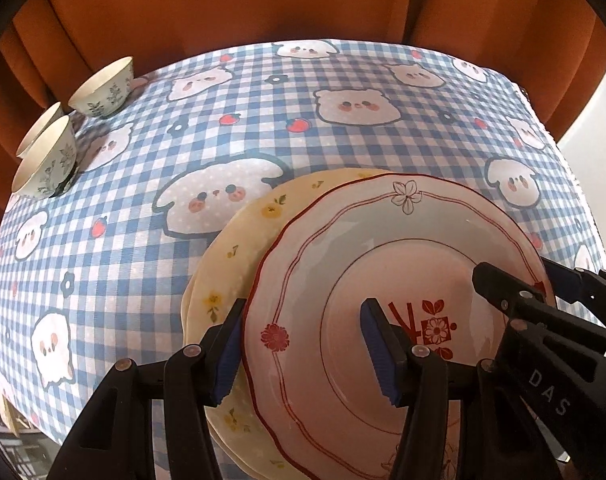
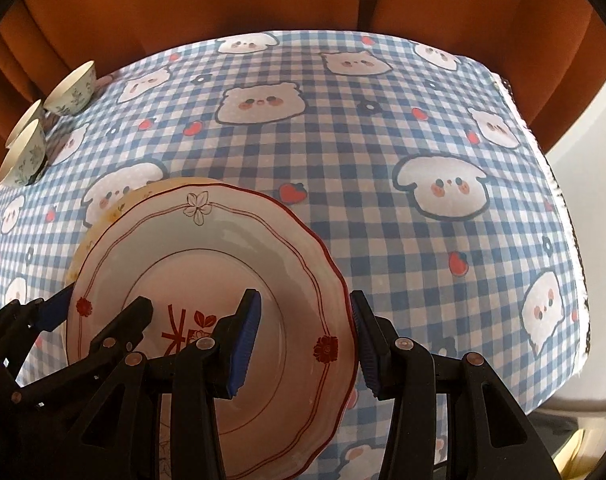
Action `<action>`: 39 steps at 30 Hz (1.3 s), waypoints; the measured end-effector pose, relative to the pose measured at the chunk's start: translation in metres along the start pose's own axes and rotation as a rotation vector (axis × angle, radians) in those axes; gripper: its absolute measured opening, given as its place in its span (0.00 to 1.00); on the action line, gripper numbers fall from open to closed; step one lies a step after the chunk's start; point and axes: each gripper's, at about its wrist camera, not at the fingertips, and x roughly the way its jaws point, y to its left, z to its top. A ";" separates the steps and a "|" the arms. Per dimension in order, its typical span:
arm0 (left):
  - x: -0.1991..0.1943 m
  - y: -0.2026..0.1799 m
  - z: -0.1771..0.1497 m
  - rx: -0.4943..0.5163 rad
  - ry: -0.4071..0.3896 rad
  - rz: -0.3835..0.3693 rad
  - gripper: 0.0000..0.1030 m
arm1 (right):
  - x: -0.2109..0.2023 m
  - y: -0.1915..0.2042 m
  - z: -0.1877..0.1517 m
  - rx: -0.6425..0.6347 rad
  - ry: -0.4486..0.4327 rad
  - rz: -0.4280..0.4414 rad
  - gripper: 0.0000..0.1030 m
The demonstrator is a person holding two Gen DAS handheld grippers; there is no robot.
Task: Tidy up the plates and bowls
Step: 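Carry the held dish with the right gripper over the yellow-flower plate stack, then lower the dish onto the yellow-flower plates and open the right gripper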
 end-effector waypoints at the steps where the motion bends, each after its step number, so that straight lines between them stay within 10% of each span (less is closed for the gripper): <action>1: 0.000 0.000 0.000 -0.006 -0.003 0.002 0.55 | 0.000 -0.001 0.000 -0.002 -0.002 0.009 0.48; 11: -0.002 -0.003 -0.003 -0.006 -0.001 0.051 0.55 | -0.014 -0.021 -0.010 0.014 -0.022 0.086 0.26; 24: -0.003 0.004 -0.008 -0.036 0.014 0.198 0.55 | -0.004 0.002 -0.004 -0.103 -0.002 0.097 0.26; 39: -0.004 0.003 -0.009 -0.063 -0.003 0.162 0.65 | 0.000 0.008 -0.004 -0.148 -0.041 0.060 0.38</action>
